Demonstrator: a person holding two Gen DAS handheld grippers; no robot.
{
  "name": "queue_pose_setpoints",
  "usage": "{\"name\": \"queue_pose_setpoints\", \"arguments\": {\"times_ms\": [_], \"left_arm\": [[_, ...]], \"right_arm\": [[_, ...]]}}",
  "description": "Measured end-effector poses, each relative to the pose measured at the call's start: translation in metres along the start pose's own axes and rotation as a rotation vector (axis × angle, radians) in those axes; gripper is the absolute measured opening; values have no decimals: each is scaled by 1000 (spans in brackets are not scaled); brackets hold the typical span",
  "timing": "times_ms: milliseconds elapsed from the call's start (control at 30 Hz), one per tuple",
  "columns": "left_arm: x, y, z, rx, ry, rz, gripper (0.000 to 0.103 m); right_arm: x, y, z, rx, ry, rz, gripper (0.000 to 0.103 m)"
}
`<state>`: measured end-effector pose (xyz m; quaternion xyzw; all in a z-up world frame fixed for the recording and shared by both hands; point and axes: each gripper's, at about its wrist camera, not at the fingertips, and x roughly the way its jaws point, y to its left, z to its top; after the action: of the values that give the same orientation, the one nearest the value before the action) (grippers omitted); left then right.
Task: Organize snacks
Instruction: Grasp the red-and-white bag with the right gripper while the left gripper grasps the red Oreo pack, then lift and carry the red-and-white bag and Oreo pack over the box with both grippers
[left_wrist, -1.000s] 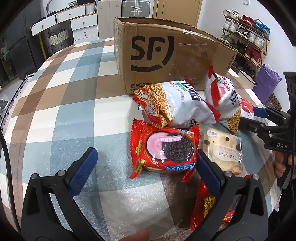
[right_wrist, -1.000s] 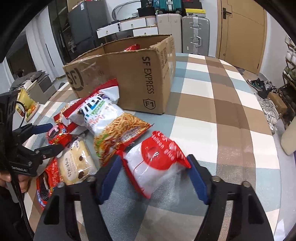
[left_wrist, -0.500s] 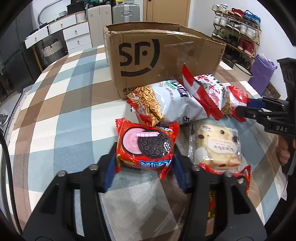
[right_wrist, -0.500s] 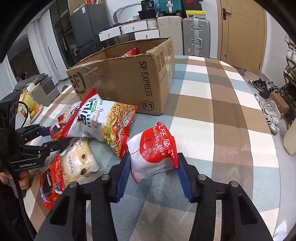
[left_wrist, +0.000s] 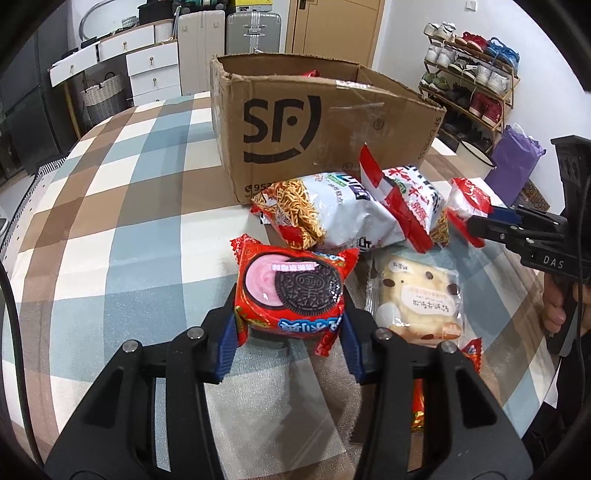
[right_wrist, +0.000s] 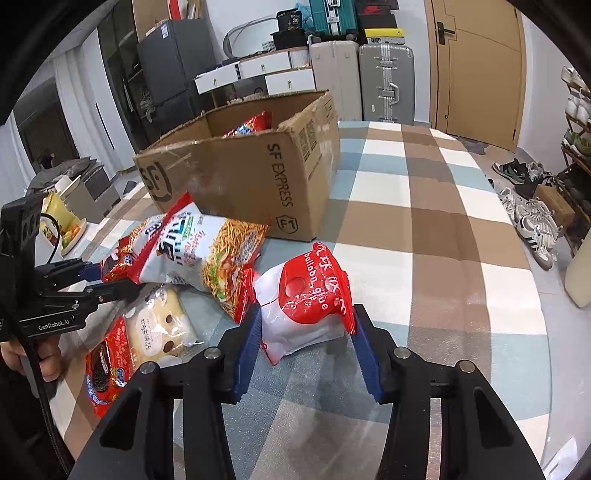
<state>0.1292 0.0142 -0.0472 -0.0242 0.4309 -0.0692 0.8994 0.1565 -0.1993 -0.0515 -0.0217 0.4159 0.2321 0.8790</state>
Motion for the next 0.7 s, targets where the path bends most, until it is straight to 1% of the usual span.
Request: {"name": "queue_pose_setpoints", "arguments": {"times_ms": [167, 400, 600, 700], "left_arm": [[-12, 3, 3, -22, -34, -2, 44], [-32, 0, 9, -23, -80, 7, 44], [-52, -3, 17, -19, -128, 10, 44], [-61, -2, 21, -21, -146, 11, 44]], "right_arm": [[-12, -3, 5, 10, -42, 4, 48], [-31, -2, 11, 22, -109, 18, 48], [-43, 5, 14, 29, -153, 24, 48], [-44, 7, 14, 31, -159, 28, 48]]}}
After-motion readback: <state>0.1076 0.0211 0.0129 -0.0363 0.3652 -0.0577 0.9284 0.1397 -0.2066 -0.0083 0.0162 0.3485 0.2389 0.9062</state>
